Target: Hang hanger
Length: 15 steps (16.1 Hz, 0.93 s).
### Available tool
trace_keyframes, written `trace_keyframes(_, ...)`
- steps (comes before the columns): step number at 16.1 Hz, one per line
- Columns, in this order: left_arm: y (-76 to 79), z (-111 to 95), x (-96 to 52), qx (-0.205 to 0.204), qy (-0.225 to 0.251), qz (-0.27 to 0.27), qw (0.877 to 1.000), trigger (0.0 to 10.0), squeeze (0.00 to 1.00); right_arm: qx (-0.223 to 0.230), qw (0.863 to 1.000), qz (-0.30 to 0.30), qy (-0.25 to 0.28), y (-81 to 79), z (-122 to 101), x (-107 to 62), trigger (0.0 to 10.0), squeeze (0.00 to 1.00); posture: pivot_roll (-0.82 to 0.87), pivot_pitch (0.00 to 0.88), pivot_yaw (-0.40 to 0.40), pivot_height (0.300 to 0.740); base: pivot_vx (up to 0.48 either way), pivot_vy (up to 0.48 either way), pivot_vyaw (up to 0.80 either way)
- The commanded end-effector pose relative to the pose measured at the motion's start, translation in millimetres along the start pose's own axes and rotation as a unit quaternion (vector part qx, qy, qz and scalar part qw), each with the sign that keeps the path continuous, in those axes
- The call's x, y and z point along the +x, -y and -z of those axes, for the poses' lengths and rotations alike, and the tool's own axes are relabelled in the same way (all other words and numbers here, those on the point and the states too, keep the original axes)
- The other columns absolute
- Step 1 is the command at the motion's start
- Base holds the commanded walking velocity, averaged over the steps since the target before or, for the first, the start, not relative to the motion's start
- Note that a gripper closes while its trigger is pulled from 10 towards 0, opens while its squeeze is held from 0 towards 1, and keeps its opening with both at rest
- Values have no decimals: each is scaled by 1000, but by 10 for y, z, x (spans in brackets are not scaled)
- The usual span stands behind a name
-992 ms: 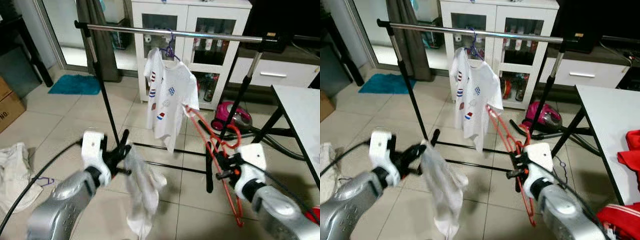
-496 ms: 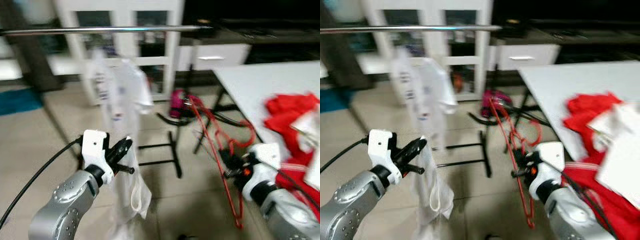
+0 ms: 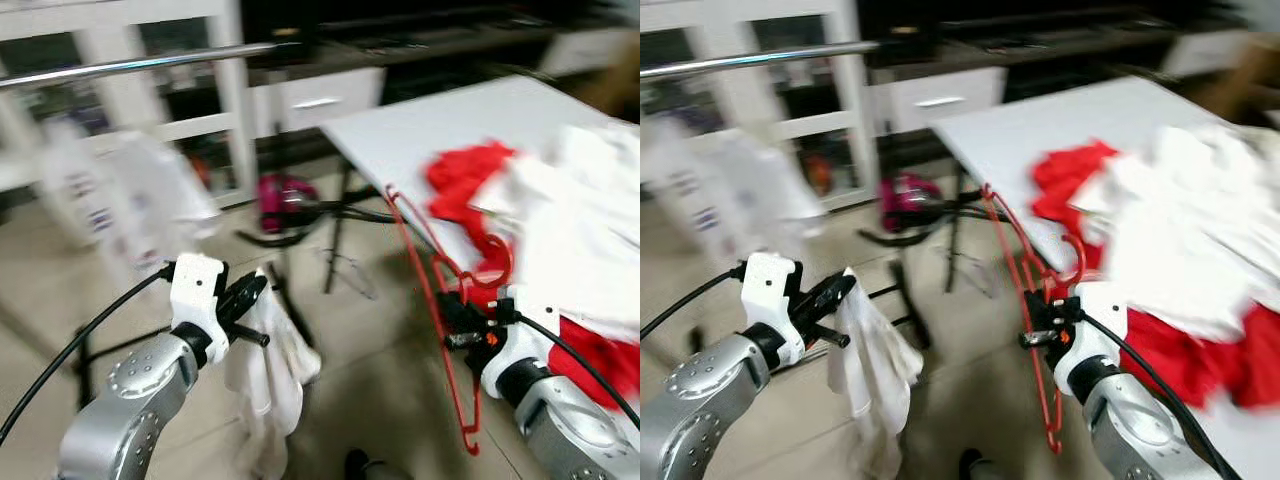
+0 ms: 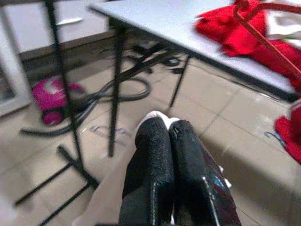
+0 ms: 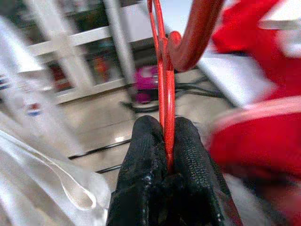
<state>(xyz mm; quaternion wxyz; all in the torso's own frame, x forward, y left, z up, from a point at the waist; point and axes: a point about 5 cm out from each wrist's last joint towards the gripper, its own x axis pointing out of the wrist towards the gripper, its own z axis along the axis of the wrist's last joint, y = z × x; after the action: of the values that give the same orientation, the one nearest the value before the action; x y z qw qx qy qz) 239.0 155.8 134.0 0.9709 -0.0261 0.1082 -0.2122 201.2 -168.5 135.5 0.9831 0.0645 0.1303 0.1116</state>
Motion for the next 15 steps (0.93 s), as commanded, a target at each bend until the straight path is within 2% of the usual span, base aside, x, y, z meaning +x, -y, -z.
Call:
trace_keyframes(1,1,-52,24,3,15,4,1000,10000,0,-3,1000,11,8,11,-47,8,10000,0,30,17,44,740,0,0,-800)
trace_keyframes(2,-1,-63,34,-3,18,3,1000,10000,0,-3,1000,11,10,11,-63,8,10000,0,29,18,42,740,0,0,-800)
trace_keyframes(5,-20,-39,49,12,19,-11,1000,10000,0,-17,1000,1,8,-12,-91,47,10000,0,22,25,29,740,0,0,-800)
trace_keyframes(10,10,-51,103,10,27,-1,1000,10000,0,-30,999,-3,16,-40,-124,80,10000,0,26,13,31,740,0,0,-800)
trace_keyframes(14,-19,-40,31,25,21,2,999,10000,0,-35,999,-7,10,-54,-128,59,10000,0,38,26,22,740,0,0,-800)
trace_keyframes(15,5,-33,33,29,22,12,999,10000,0,-40,999,-26,8,-74,-125,59,10000,0,34,25,23,740,0,0,-800)
